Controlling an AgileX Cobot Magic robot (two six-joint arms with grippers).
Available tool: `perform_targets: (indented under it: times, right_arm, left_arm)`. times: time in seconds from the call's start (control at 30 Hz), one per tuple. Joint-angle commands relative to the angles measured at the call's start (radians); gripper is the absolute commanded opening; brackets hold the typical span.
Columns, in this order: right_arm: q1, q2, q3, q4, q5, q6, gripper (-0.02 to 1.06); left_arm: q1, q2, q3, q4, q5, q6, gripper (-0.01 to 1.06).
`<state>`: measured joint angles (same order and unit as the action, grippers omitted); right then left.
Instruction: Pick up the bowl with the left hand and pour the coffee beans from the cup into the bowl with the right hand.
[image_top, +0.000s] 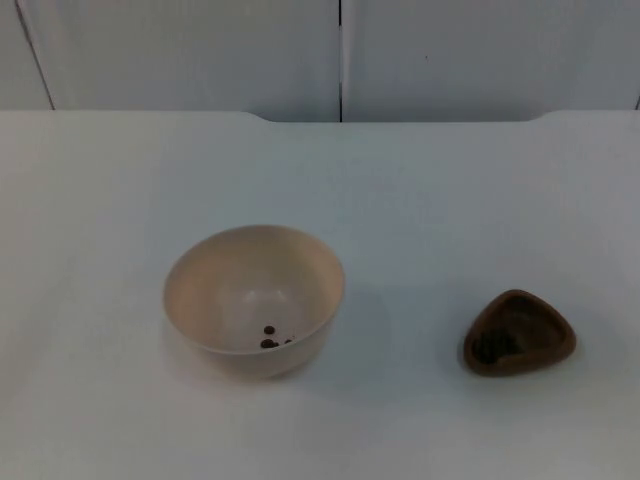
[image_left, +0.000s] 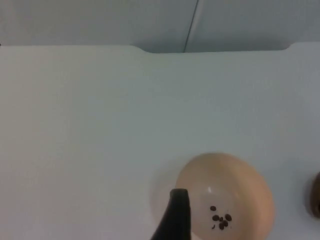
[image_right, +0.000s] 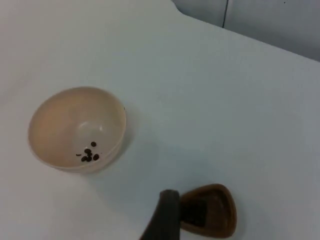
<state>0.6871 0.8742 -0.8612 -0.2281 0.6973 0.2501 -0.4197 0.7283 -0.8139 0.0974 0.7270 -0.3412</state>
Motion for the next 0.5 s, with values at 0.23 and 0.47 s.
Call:
perform_targets:
  times: [0.23,0.47]
  right_arm:
    - [-0.004,-0.251,0.115,0.032,-0.014,-0.007,0.75]
    - [-0.004,-0.417,0.186,0.057,0.042,-0.017,0.75]
  left_arm:
    - [0.002,-0.179,0.054,-0.026,0.017,0.003,0.74]
    - [0.002,-0.272,0.054,-0.025,0.072,0.03,0.74]
